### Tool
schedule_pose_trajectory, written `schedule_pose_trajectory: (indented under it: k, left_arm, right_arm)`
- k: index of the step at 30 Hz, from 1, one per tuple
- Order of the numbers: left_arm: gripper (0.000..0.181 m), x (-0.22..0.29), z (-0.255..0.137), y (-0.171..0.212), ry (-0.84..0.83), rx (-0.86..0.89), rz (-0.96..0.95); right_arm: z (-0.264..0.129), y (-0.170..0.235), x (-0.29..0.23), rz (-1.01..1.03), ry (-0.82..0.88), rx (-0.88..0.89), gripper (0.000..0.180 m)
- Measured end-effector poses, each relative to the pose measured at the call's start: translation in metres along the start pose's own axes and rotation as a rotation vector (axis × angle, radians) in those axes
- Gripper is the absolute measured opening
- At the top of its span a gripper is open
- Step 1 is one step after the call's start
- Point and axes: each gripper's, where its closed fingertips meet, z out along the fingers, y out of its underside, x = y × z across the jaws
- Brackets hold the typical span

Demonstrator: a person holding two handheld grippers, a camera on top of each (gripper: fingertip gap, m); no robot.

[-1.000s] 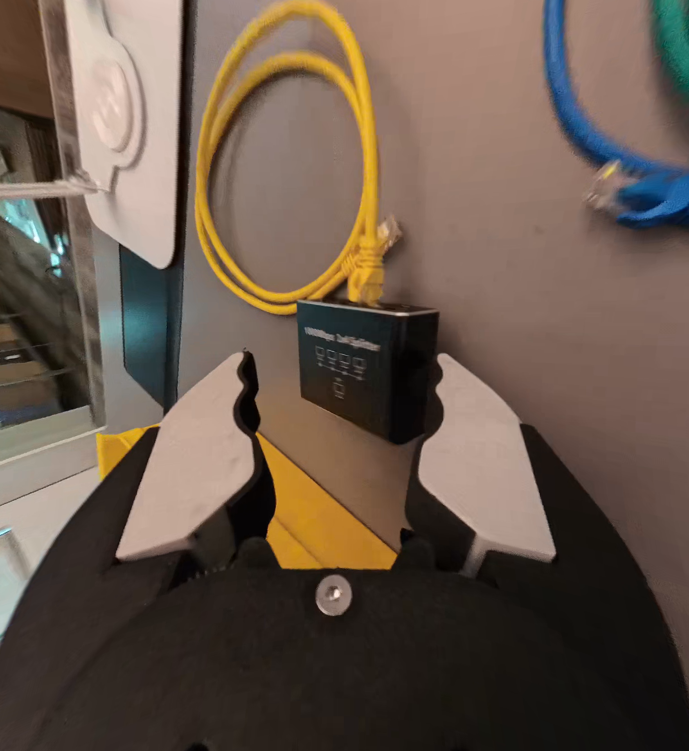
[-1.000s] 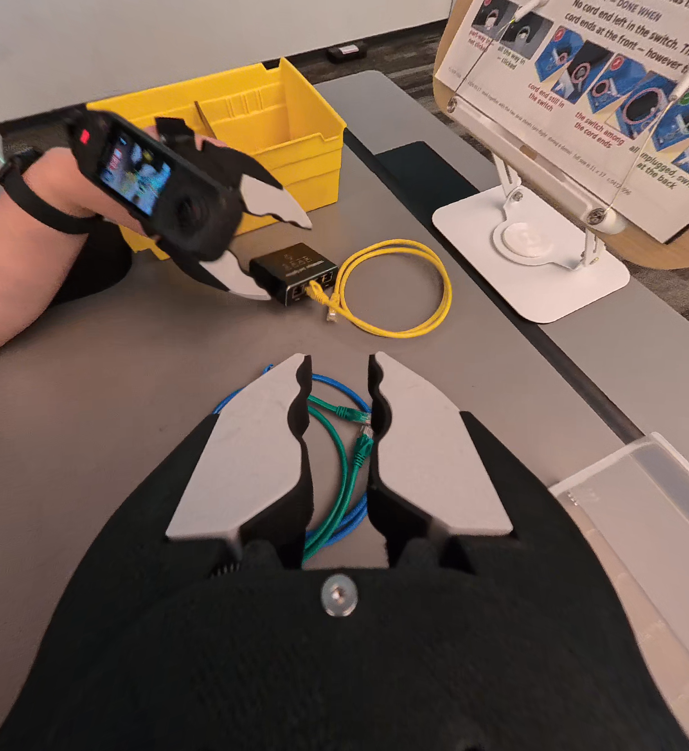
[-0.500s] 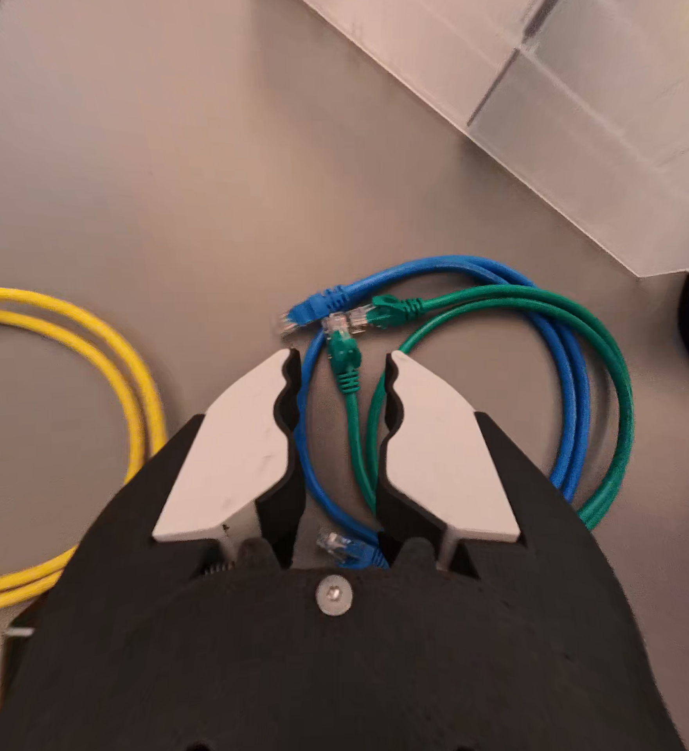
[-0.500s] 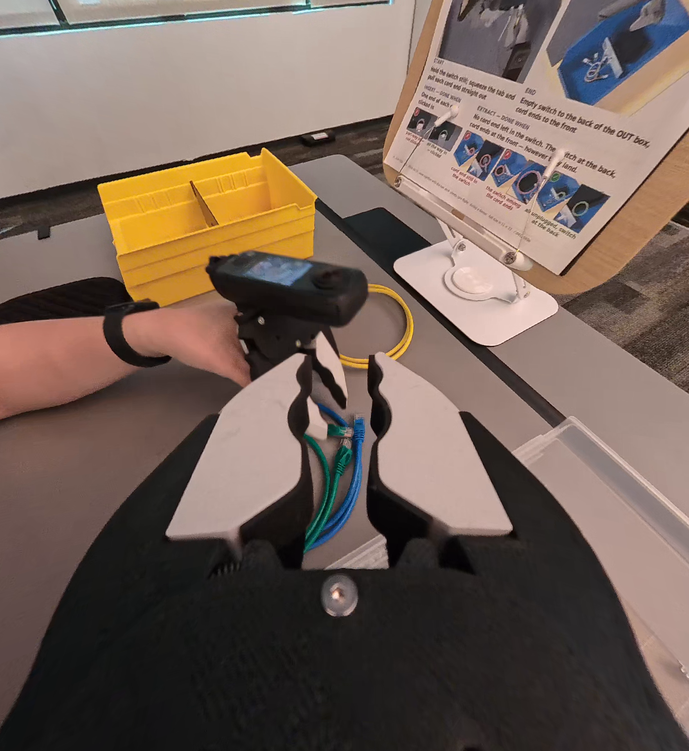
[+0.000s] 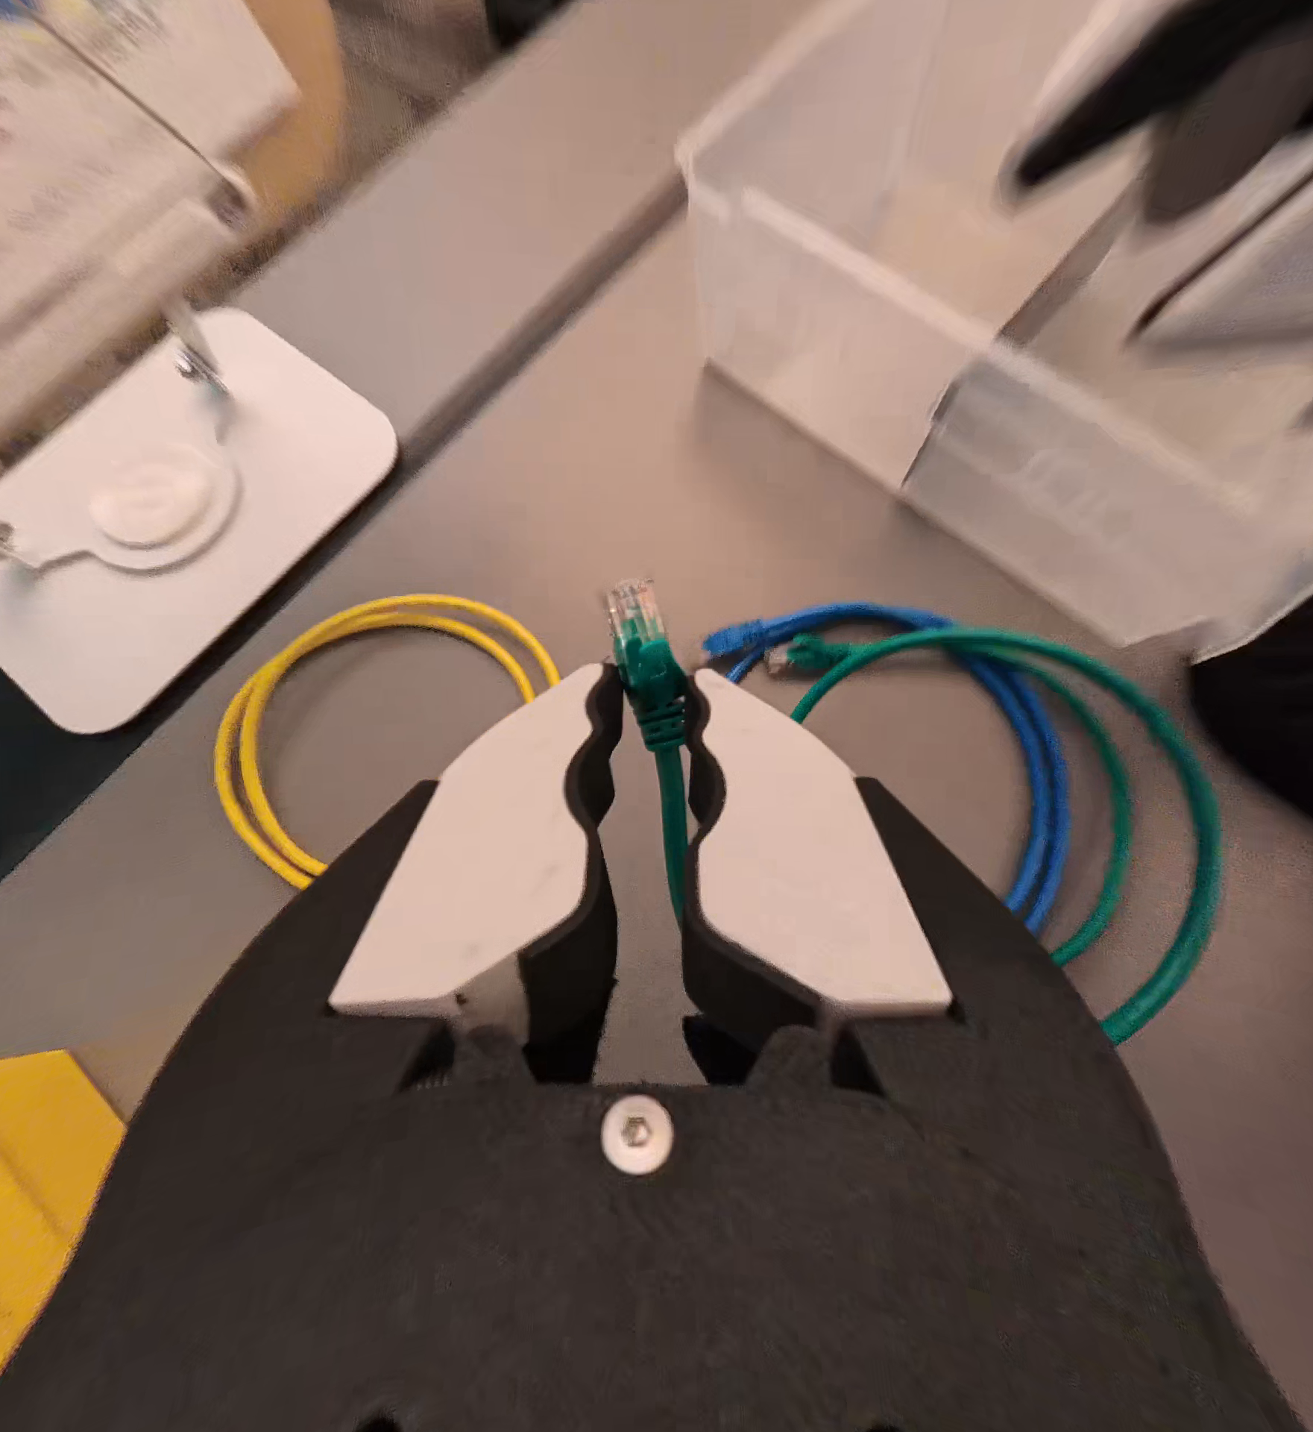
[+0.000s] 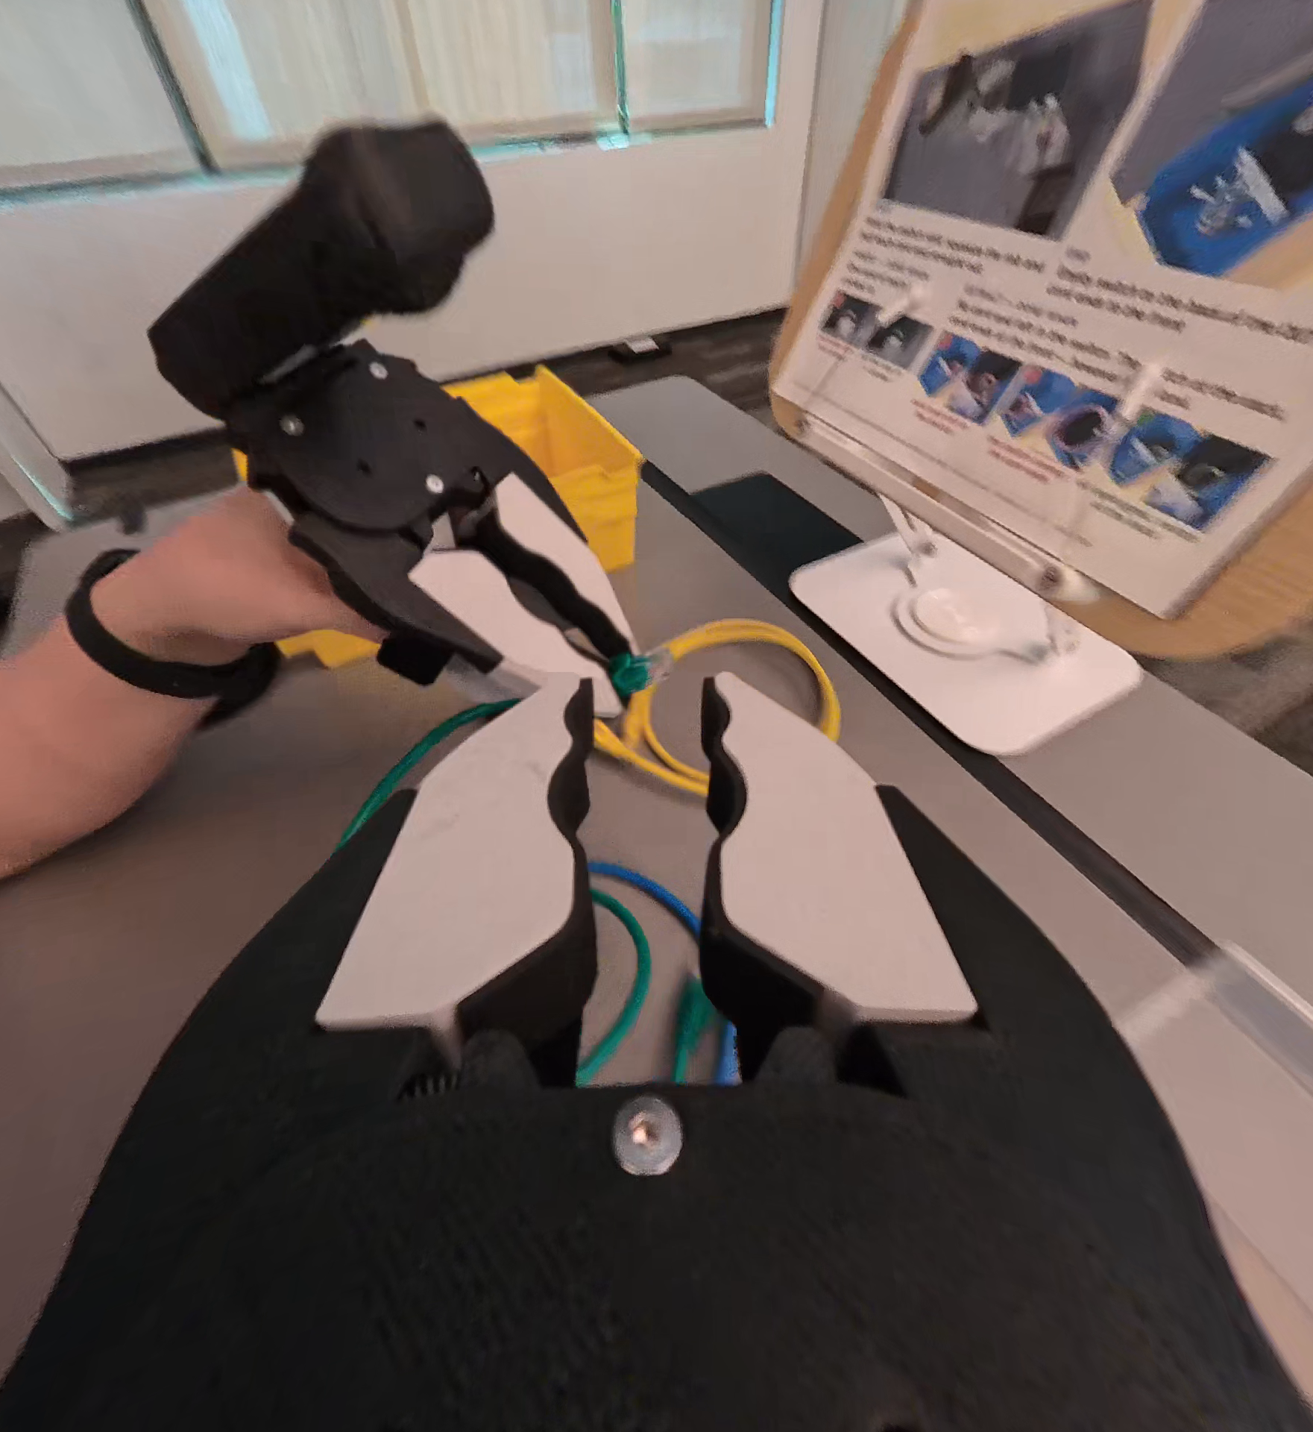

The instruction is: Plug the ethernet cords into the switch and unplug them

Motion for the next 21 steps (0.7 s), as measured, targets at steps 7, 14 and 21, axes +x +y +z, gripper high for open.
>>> schedule_pose_trajectory:
  k: [7,14,21]
  left_arm:
    - [0.014,-0.023,-0.06,-0.015,-0.029,0.161,-0.086]
    - [0.014,-0.001,-0.083,-0.033,0.166,0.286,-0.112]
    - [0.014,0.037,-0.098,-0.048,0.397,0.379,-0.103]
  right_arm:
    - [0.059,0.001,-0.076,0.107,-0.242,-0.008,0.042]
    - [0.093,0.005,-0.091,0.207,-0.199,0.071,0.045]
    - [0.078,-0.022,-0.09,0.357,-0.363,0.339,0.029]
